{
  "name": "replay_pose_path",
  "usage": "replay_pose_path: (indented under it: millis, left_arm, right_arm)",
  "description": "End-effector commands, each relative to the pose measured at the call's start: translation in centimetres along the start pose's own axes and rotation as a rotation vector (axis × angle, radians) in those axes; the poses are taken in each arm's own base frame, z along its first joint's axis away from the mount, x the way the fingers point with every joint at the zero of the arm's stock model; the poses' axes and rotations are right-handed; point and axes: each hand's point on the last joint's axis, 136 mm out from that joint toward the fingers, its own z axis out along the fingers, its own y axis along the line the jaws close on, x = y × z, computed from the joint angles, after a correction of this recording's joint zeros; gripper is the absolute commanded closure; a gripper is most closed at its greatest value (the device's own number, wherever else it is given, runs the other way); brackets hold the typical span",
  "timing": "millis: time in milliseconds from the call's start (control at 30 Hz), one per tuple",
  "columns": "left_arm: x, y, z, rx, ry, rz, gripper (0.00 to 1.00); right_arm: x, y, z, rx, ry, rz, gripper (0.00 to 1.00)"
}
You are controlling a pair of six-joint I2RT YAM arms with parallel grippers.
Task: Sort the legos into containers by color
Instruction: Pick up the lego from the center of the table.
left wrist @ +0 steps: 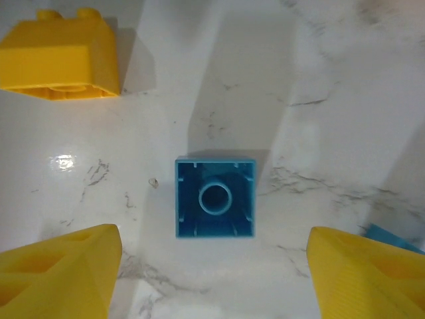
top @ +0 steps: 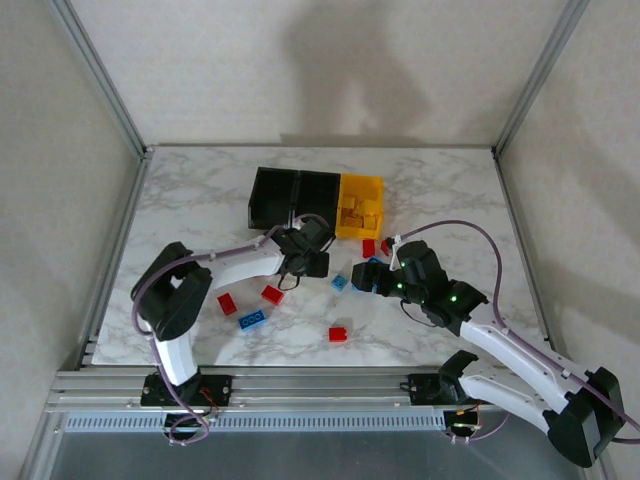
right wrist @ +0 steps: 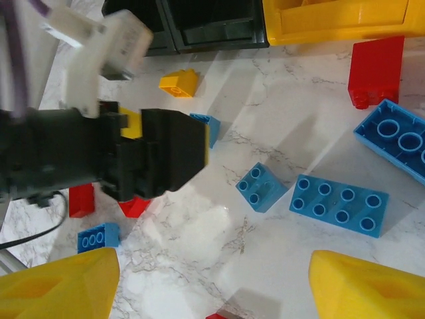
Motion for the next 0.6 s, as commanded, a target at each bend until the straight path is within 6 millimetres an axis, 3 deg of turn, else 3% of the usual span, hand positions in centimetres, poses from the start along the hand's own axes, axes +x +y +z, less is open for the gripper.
replay_pose_path:
  millis: [0, 133, 267, 400, 567]
  left_arm:
    - [-0.9, 0.3, 1.3, -0.013, -0.002, -0.019, 0.27]
    - [-0.9, 0.5, 2.6, -0.019, 0.013, -0.030, 0.33]
    - [-1.2, 0.1, 2.6, -0.008, 0.015, -0.020, 0.52]
    - [-2.0, -0.2, 1.3, 0.005, -0.006, -0.008, 0.72]
    - [-3.9, 0.0, -1.3, 0.003, -0.054, 0.003, 0.77]
  right_arm:
    - [-0.7, 1.1, -0.8, -0.039, -0.030, -0.005, 0.25]
    - [-0.5, 0.4, -0.9, 0.000, -0.027, -0.007, 0.25]
    - [-0.6, 0.0, -0.8, 0.019, -0.030, -0.012, 0.25]
    - [-0.6, -0.2, -0.3, 0.029, -0.028, -0.015, 0.25]
    - [-0.9, 0.1, 0.1, 0.028, -0.024, -0.022, 0.25]
